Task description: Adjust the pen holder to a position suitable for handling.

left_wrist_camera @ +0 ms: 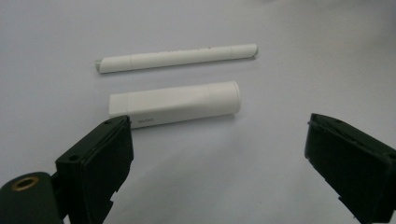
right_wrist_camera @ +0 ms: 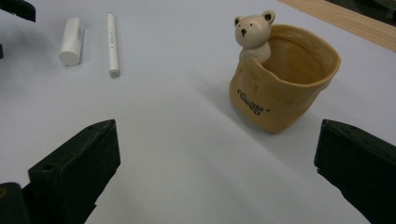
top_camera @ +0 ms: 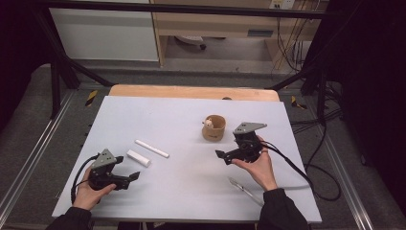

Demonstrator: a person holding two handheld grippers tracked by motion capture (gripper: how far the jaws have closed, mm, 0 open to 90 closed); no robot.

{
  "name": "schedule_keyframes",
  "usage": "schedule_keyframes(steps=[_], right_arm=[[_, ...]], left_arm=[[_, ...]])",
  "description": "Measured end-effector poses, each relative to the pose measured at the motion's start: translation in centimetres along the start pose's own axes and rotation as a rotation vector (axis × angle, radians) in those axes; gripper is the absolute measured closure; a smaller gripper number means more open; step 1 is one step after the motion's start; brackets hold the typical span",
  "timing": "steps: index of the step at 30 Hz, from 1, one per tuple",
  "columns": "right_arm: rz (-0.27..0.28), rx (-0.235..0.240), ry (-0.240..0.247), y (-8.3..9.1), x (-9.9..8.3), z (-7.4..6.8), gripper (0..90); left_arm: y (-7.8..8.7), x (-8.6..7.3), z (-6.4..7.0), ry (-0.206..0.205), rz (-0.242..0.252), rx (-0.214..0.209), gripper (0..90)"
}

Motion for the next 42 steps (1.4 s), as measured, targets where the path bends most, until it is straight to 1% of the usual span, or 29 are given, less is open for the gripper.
schedule_keyframes(steps=[5, 8, 12, 17, 21, 24, 27, 32, 36, 39, 41, 42], right_arm=[[-0.003, -0.016, 0.005, -0.9, 1.1, 0.4, 2.6], [-0.01, -0.028, 0.018, -1.5, 1.7, 0.7, 4.0], [-0.007, -0.026, 0.018, -2.3, 2.5, 1.0, 5.9], [-0.015, -0.023, 0.042, -3.5, 3.4, 1.0, 10.0], [-0.033, -0.023, 0.072, -4.5, 3.9, 1.0, 15.0], [-0.032, -0.023, 0.077, -5.1, 4.1, 1.1, 20.3], [-0.042, -0.031, 0.089, -5.7, 4.2, 1.4, 22.8], [-0.054, -0.037, 0.112, -6.7, 4.4, 1.6, 30.6], [-0.073, -0.034, 0.123, -7.6, 4.5, 1.7, 36.6], [-0.09, -0.043, 0.134, -8.2, 4.3, 2.0, 39.6], [-0.107, -0.044, 0.132, -8.6, 4.1, 2.1, 41.9], [-0.113, -0.045, 0.14, -8.8, 4.0, 2.2, 43.1]], left_arm=[[0.0, 0.0, -0.1, 0.0, 0.001, 0.0, 8.0], [0.0, 0.0, 0.0, -0.001, 0.0, -0.001, 8.0], [0.0, 0.0, 0.0, -0.002, 0.001, -0.001, 8.0], [0.0, 0.0, 0.0, -0.001, 0.0, -0.002, 8.0], [0.0, 0.0, 0.0, -0.002, 0.0, -0.003, 8.0], [0.0, 0.0, 0.0, -0.001, 0.001, -0.004, 8.0], [0.0, 0.0, 0.0, -0.003, 0.0, -0.004, 8.0], [0.0, 0.0, 0.0, -0.003, 0.001, -0.006, 8.0], [0.0, 0.0, 0.0, -0.002, 0.002, -0.008, 8.0], [0.0, 0.0, 0.0, -0.002, 0.002, -0.009, 8.0], [0.0, 0.0, 0.0, -0.003, 0.002, -0.009, 8.0], [0.0, 0.0, 0.0, -0.003, 0.002, -0.009, 8.0]])
Point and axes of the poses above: each handheld gripper's, and its own axes: y roughly backward along the jaws, x roughly out of its top, z roughly to its right, the point moved 4 cm from there along -y, roughly forward along the jaws, and after that the axes turned 1 degree about y, right-handed, at the moved point
